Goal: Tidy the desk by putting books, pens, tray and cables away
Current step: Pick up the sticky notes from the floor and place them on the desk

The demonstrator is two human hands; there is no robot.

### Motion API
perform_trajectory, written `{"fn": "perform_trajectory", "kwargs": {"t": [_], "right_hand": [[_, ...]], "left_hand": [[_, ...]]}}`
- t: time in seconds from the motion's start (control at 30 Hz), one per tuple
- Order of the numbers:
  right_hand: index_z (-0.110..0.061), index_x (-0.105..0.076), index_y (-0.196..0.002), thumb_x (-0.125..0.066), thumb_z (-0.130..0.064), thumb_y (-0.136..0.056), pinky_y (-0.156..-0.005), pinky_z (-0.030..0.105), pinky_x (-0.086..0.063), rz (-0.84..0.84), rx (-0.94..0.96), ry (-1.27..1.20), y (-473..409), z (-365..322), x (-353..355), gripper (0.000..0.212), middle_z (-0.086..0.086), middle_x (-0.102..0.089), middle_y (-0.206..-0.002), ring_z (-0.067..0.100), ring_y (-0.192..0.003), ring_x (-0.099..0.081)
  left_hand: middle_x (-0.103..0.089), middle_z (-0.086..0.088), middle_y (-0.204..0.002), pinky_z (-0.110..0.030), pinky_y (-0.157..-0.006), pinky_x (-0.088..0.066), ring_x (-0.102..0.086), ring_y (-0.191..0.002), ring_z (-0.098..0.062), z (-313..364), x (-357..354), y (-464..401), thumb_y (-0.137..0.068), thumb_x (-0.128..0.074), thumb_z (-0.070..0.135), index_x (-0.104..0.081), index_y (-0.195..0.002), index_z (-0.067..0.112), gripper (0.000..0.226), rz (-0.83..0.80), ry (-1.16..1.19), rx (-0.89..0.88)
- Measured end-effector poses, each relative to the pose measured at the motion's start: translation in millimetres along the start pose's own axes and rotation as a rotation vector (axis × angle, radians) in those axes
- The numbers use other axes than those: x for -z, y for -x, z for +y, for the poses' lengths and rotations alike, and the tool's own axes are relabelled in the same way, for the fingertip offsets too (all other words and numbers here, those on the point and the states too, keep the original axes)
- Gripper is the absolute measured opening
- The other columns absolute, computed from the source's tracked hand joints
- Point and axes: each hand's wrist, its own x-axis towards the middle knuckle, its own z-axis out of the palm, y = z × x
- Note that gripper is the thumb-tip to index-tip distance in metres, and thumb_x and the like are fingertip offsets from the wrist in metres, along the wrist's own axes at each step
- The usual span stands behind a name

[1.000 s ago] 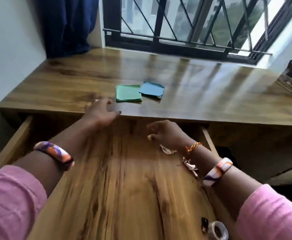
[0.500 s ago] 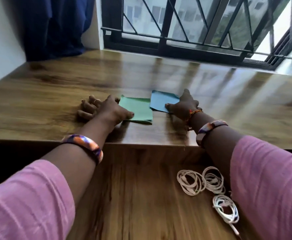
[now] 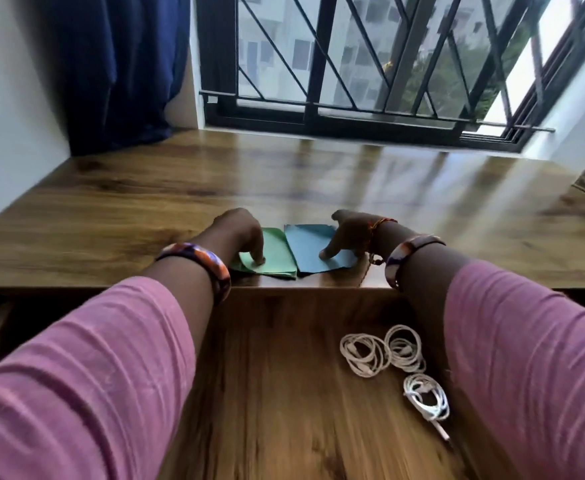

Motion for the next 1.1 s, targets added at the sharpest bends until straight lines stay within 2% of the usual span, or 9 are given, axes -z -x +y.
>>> {"fn": "perform_trajectory", "kwargs": {"t": [0.1,0.3,0.5,0.63,0.7,0.8,0.9,1.03,1.1], "right_hand": [[-0.004,-0.047,-0.13,-0.076,-0.019,-0.074,-0.095,0.046,-0.048,-0.047,0.013,-0.035,18,5,-5,0.065,0.015,-0.056,-0.125,0.032,-0.111,-0.056],[-0.005,-0.041,-0.127,-0.078,-0.012,-0.071,-0.082,0.039,-0.051,0.061,0.028,-0.109,44,9,-23,0.068,0.018,-0.046,-0.13,0.032,-0.112,-0.051],[-0.008,-0.043,-0.121,-0.079,-0.011,-0.068,-0.094,0.037,-0.046,0.188,0.017,-0.148,63,22,-45,0.064,0.015,-0.054,-0.123,0.032,-0.116,-0.05],[-0.006,-0.062,-0.111,-0.069,-0.002,-0.072,-0.08,0.029,-0.046,0.242,0.103,-0.204,90,33,-64,0.04,0.013,-0.064,-0.103,0.025,-0.1,-0.059],[-0.003,-0.065,-0.098,-0.068,0.002,-0.074,-0.065,0.026,-0.046,0.157,0.143,-0.395,117,36,-75,0.024,0.006,-0.062,-0.081,0.018,-0.08,-0.058],[-0.009,-0.057,-0.085,-0.066,0.003,-0.079,-0.052,0.016,-0.046,-0.06,0.152,-0.557,169,39,-99,0.016,0.0,-0.056,-0.072,0.005,-0.061,-0.056],[-0.011,-0.054,-0.084,-0.063,-0.001,-0.084,-0.055,0.021,-0.051,-0.307,0.078,-0.586,215,41,-136,0.013,0.002,-0.057,-0.076,0.01,-0.069,-0.057],[-0.013,-0.05,-0.099,-0.06,0.001,-0.086,-0.056,0.023,-0.053,-0.48,0.005,-0.612,258,26,-196,0.022,0.001,-0.056,-0.083,0.011,-0.072,-0.058],[-0.014,-0.047,-0.109,-0.059,0.002,-0.086,-0.052,0.022,-0.051,-0.531,-0.02,-0.603,279,13,-220,0.03,0.001,-0.052,-0.088,0.012,-0.073,-0.055]], "left_hand": [[-0.06,-0.019,-0.123,-0.032,-0.081,-0.045,-0.056,-0.116,-0.031,-2,-4,14,-0.08,-0.068,0.004,-0.06,-0.113,-0.009,0.036,-0.031,0.025,-0.015],[-0.065,-0.019,-0.111,-0.04,-0.093,-0.049,-0.061,-0.104,-0.032,-11,-15,25,-0.045,-0.086,0.011,-0.065,-0.083,0.001,0.045,0.074,0.15,0.136],[-0.055,-0.02,-0.127,-0.035,-0.091,-0.049,-0.056,-0.115,-0.032,-14,-40,37,-0.072,-0.071,0.005,-0.045,-0.123,-0.006,0.057,0.295,0.314,0.104],[-0.061,-0.022,-0.117,-0.037,-0.071,-0.052,-0.061,-0.1,-0.028,-43,-37,65,-0.064,-0.08,0.002,-0.054,-0.109,-0.007,0.052,0.192,0.47,0.065],[-0.062,-0.021,-0.107,-0.028,-0.055,-0.045,-0.058,-0.088,-0.024,-73,-32,94,-0.068,-0.074,-0.009,-0.057,-0.103,-0.003,0.039,0.116,0.604,0.031],[-0.061,-0.021,-0.096,-0.024,-0.057,-0.047,-0.058,-0.079,-0.024,-132,-29,155,-0.069,-0.067,-0.017,-0.059,-0.106,-0.012,0.038,0.001,0.63,0.057],[-0.065,-0.026,-0.091,-0.034,-0.071,-0.047,-0.059,-0.078,-0.029,-185,-35,213,-0.053,-0.073,-0.003,-0.064,-0.098,-0.009,0.046,-0.189,0.498,0.16],[-0.059,-0.015,-0.077,-0.02,-0.046,-0.039,-0.055,-0.063,-0.024,-240,-49,275,-0.058,-0.074,-0.002,-0.061,-0.083,-0.002,0.028,-0.213,0.169,0.342],[-0.062,-0.014,-0.086,-0.02,-0.045,-0.037,-0.058,-0.071,-0.023,-255,-55,303,-0.062,-0.075,-0.001,-0.06,-0.09,0.003,0.032,-0.142,-0.045,0.381]]}}
